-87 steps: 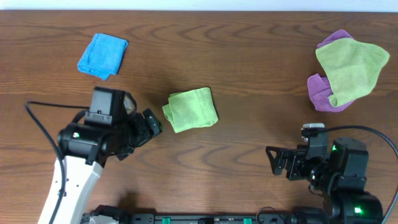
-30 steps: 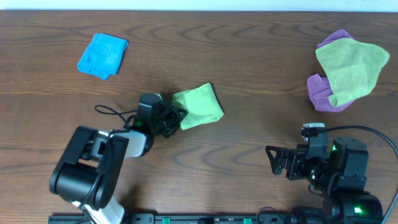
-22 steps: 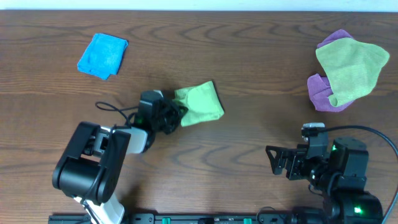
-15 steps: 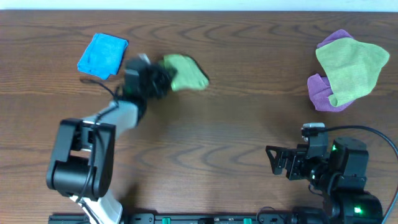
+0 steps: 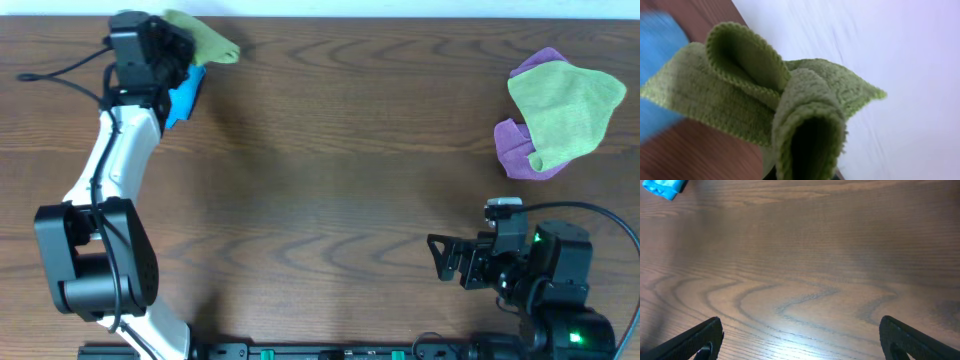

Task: Fold the cloth
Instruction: 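Carry the folded green cloth with the left gripper onto the blue cloth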

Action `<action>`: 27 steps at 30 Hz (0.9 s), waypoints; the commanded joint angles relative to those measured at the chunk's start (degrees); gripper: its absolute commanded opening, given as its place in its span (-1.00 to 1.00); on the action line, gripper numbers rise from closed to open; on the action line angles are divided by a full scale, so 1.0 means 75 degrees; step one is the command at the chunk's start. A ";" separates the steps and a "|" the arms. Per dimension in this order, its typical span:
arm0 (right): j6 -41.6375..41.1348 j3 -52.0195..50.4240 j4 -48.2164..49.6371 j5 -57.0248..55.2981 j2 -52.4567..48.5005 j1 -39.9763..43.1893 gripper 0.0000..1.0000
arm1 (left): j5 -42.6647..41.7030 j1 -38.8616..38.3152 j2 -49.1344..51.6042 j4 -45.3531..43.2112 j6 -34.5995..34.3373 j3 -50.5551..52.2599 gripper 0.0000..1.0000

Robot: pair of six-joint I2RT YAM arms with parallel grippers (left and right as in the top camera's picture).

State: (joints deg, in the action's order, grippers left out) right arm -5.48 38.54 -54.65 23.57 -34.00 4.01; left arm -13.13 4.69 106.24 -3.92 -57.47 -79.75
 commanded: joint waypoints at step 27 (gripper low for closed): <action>-0.0035 -0.0009 -0.0006 0.0055 0.0032 0.0061 0.99 | 0.1378 0.0589 0.1594 -0.0822 0.0303 -0.0146 -0.83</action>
State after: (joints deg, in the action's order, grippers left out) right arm -5.48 38.54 -54.65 23.55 -34.00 4.01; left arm -3.81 8.60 117.82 -10.66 -56.47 -79.77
